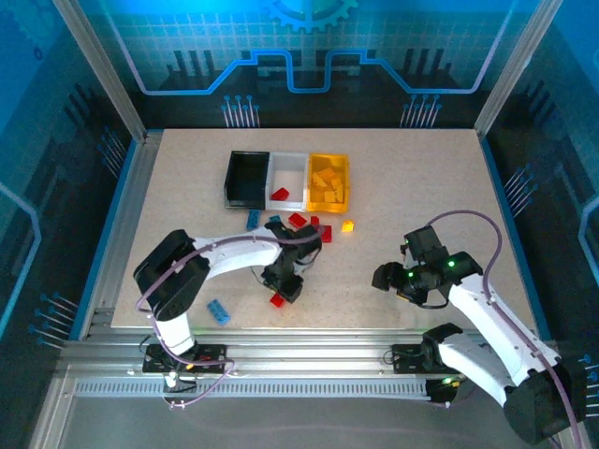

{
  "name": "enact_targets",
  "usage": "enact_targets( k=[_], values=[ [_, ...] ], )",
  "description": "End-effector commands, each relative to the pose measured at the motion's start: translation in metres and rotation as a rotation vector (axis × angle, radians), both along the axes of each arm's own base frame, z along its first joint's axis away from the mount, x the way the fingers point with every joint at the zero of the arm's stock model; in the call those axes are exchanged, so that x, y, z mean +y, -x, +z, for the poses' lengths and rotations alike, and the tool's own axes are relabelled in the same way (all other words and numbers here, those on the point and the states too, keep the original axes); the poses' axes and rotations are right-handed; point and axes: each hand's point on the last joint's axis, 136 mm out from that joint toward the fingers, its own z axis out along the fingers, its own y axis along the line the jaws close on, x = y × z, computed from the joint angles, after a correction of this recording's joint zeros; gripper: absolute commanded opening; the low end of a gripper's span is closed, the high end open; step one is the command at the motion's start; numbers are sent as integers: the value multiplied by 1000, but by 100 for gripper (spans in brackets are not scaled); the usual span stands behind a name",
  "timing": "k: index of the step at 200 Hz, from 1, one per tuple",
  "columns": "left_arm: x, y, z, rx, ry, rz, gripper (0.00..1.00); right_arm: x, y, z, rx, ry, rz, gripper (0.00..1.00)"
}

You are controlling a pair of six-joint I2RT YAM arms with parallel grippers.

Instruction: Sort the legos into containers by color

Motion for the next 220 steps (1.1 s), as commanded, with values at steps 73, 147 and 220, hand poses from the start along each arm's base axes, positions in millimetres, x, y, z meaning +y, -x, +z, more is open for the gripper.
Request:
enact_targets(
  k=[73,147,220],
  values=[
    [-5,-194,124,-252,375,495,35,-10,16,-10,-11,13,-31,68],
    [-3,-308,125,-453,347,561,36,-7,13,0,-4,9,16,68],
    [7,-337,108,-458,320,600,36,-6,12,-4,16,2,17,68]
  ],
)
